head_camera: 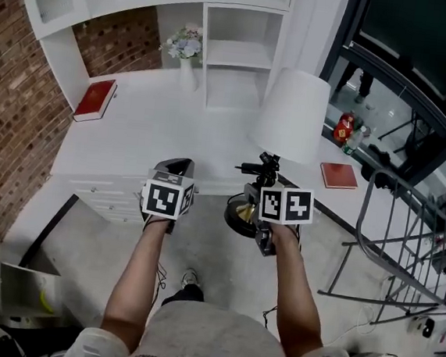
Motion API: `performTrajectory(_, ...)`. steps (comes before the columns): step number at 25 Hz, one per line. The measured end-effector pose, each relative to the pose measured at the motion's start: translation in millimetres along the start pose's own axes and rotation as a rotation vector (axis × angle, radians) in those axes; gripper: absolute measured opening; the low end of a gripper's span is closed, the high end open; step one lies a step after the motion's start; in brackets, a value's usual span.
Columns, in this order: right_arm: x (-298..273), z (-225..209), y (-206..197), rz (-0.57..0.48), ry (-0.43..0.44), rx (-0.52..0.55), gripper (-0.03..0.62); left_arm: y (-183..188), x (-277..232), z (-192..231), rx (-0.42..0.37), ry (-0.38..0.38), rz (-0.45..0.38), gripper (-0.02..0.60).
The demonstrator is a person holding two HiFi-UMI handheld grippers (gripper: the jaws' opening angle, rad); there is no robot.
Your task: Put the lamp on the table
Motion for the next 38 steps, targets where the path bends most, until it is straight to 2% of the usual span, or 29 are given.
performTrajectory(5,-26,-2,26,-0.013,-0.035,-0.028,0.075,14,-35,25,-0.003,-0.055,0.008,-0.006)
performTrajectory(12,-50,-10,48,-0.027,-0.096,-0.039,0.075,24,-75,36,-0.019,-0.139,0.014,-0.006)
performTrajectory(21,-73,-17,65,-0.045,-0.148,-0.068,0.075,30,-112,51,-0.034,-0.209,0.019,-0.006)
performTrajectory(38,-95,-33,76,-0.018,-0.222,-0.062,0.075,29,-146,63,-0.013,-0.264,0.027,-0.005)
Point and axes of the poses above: the fingertips, and each gripper's own axes: x backward along the fingers, z to its left, y out of its top, the point moved 1 cm from there along x, backward along the fingers, and after that the axes turned 10 degrees about y, right-handed, at the moved point
